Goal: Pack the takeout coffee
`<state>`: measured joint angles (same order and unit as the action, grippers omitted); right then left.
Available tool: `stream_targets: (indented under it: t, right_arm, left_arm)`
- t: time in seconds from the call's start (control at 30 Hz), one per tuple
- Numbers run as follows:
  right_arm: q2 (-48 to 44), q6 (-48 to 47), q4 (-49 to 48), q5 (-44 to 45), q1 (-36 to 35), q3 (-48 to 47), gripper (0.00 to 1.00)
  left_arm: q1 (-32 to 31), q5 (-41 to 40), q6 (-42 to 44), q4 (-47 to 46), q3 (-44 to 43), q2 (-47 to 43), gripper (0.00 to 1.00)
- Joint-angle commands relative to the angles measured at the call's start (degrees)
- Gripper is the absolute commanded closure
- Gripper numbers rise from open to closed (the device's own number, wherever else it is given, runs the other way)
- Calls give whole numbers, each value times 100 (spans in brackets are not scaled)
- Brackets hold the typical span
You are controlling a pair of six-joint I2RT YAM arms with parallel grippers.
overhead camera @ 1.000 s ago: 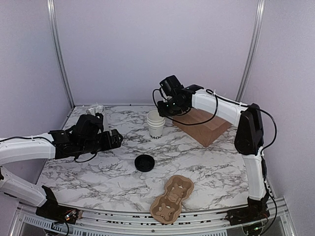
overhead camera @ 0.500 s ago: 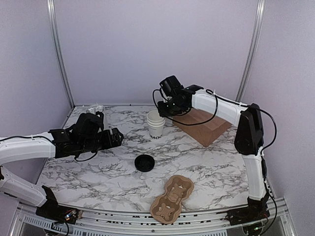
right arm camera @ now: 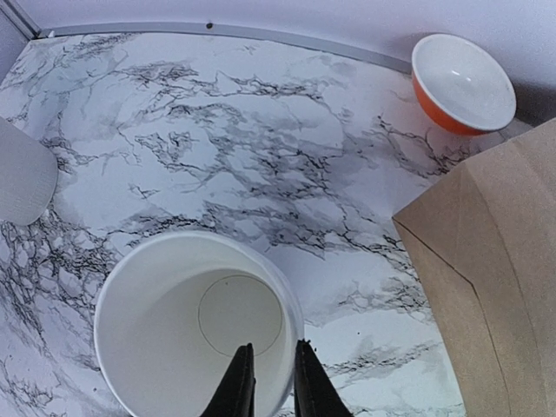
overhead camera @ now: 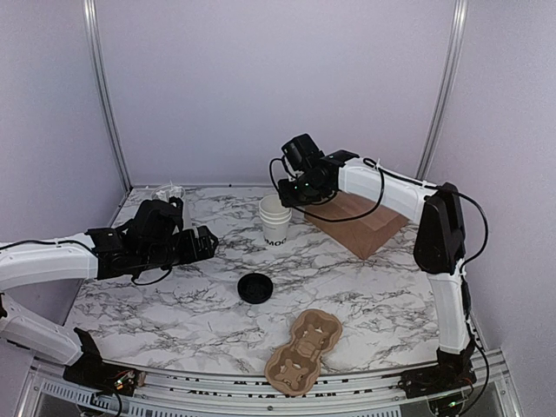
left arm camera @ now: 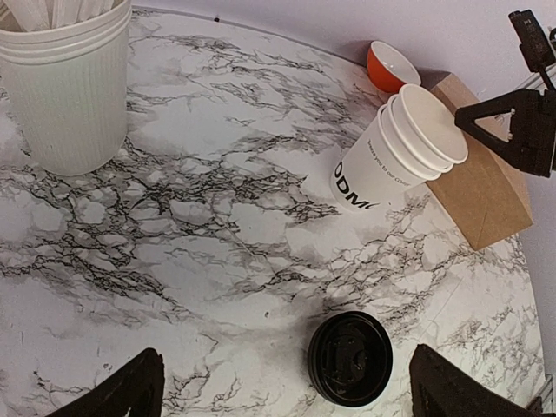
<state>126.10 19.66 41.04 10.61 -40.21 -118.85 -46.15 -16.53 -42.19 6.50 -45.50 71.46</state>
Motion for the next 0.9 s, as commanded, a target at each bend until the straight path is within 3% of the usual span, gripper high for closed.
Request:
stream_targets:
  t: [0.0, 0.47, 0.77, 0.87]
  right_arm:
    - [76, 8, 27, 18, 38, 1, 84]
    - [133, 18, 12, -2, 48, 19, 86]
    - [54, 87, -18, -315, 121, 17, 100]
    - [-69, 118, -58, -437, 131, 43, 100]
  left_arm:
    - [-26, -30, 36, 79, -80, -24, 1]
    - [-26, -34, 27, 79, -65, -35, 1]
    - [-26, -25, 27, 75, -73, -31, 1]
    - [-26, -34, 27, 70, -73, -43, 1]
